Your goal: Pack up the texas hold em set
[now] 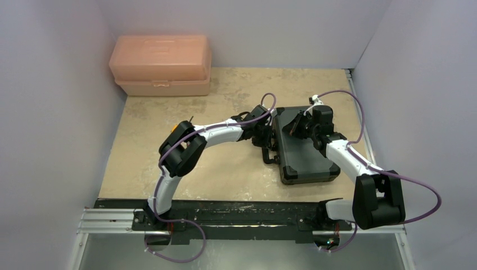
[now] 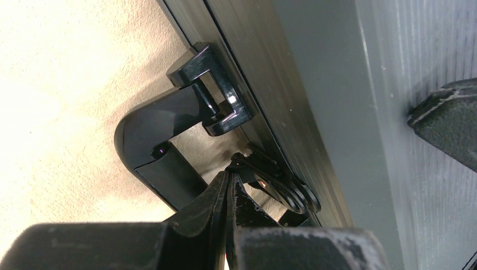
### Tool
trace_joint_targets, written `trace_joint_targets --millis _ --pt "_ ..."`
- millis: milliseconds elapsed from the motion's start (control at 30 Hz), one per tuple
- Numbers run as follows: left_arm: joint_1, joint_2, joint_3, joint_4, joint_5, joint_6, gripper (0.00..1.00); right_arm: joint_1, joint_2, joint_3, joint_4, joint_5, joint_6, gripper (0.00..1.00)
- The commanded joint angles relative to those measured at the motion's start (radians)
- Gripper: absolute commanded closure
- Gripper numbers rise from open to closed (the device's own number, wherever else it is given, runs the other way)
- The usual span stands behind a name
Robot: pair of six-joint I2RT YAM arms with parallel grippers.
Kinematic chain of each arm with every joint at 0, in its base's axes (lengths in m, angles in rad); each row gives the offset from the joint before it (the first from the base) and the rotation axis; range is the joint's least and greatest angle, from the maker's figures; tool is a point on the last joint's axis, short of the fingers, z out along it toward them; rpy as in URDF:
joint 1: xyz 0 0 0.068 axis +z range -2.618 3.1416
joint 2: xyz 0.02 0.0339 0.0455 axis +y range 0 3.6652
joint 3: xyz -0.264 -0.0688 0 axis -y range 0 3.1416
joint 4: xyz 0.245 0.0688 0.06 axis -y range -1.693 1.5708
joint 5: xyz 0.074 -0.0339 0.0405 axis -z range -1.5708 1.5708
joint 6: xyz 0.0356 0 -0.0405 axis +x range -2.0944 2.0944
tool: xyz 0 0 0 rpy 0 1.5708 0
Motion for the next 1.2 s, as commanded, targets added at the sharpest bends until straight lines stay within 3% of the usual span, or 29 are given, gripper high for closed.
trace_joint_targets --millis 0,1167 --pt "-0.037 0.084 0.041 0.118 0.037 -0.039 1.0 -0.001 0.072 -0.072 -0.223 0.084 -0.041 1.0" --pt "-0.047 0.12 0.1 0.086 0.027 -0.023 1.0 0.0 0.042 -0.066 -0.236 0.089 -0.039 1.0"
